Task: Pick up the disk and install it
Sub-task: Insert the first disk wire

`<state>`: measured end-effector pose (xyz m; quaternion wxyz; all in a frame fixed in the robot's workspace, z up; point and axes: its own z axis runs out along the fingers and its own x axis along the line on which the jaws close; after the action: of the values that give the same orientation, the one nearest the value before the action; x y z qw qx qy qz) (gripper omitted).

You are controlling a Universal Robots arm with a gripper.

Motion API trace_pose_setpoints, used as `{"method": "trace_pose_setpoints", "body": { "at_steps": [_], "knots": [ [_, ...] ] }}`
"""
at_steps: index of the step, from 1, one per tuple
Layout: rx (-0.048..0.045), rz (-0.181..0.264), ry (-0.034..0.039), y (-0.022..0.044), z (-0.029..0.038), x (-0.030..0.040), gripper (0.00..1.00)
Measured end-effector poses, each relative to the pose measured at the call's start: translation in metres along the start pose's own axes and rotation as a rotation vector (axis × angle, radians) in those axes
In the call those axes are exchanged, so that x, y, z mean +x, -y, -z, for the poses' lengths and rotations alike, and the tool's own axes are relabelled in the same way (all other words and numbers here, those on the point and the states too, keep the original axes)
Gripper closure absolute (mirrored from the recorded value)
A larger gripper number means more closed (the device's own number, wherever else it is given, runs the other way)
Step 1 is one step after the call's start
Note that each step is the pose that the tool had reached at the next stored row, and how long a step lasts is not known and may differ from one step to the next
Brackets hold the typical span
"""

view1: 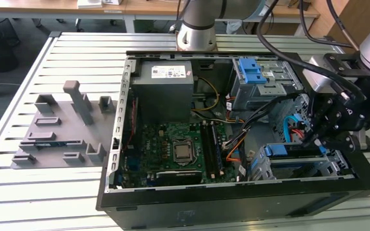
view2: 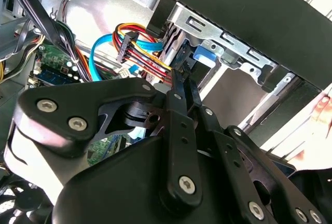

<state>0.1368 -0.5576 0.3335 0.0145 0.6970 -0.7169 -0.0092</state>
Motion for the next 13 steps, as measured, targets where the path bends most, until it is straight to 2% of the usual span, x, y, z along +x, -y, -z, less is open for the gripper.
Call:
{"method": "trace_pose_setpoints", "body": {
  "at_steps": [13],
  "knots": [
    [-0.0037, 0.0, 0.0012, 0.0001, -0.0038, 0.0, 0.82]
  ]
}}
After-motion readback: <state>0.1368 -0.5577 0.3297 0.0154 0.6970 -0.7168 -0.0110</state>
